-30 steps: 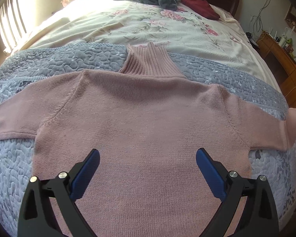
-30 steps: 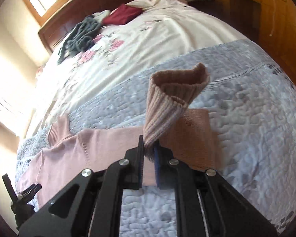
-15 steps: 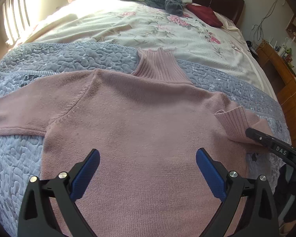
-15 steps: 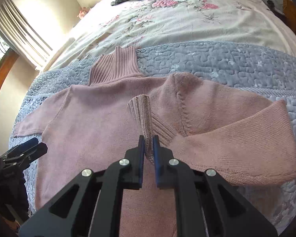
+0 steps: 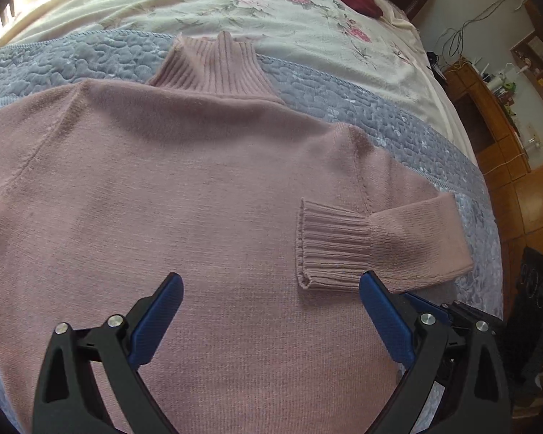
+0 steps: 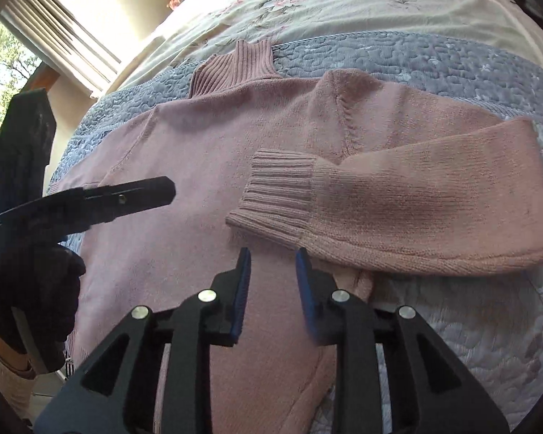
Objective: Fold small clothes
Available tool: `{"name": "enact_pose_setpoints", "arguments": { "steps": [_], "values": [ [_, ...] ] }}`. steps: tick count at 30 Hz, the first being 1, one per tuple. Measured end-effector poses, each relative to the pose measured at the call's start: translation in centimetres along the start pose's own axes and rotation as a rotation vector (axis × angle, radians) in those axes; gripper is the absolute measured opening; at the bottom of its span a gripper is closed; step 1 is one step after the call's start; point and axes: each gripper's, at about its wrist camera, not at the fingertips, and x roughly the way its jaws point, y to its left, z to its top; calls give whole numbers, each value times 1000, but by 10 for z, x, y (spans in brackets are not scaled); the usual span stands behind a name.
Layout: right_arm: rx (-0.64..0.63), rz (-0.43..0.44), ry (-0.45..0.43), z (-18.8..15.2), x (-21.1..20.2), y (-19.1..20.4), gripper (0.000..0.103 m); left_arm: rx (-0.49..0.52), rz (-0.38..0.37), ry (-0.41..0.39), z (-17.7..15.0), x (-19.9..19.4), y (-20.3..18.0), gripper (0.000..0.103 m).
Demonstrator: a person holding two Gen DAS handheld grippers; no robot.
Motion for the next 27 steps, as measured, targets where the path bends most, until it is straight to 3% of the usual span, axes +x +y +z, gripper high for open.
{"name": "enact_pose_setpoints", "arguments": {
  "steps": [6, 7, 9, 11, 13, 15, 21, 24, 27],
  "values": [
    [65, -59, -73, -27, -46, -42, 29, -1, -50, 116, 2, 55, -35, 94],
    [75, -64, -78, -30, -51, -47, 30, 0, -60, 125, 2, 60, -38, 78],
    [95, -79, -88, -39, -58, -58, 30, 0, -64, 162, 2, 71, -45, 57],
    [113, -89, -94, -46, -62, -66, 30, -4, -53, 174, 2, 79, -48, 50],
    [126, -95, -99, -52, -65, -71, 30, -10, -47, 165, 1, 81, -49, 26],
    [141, -94, -102, -57, -66, -75, 30, -36, -107, 141, 2, 76, -48, 13],
    [176, -113, -96, -58, -68, -86, 30, -14, -124, -67, 11, 14, -39, 10],
    [197, -98, -101, -50, -70, -90, 31, -10, -87, -137, 21, -20, -14, 10],
    [228, -71, -94, -36, -67, -91, 39, -12, -20, -183, 33, -44, 17, 10]
  ]
}}
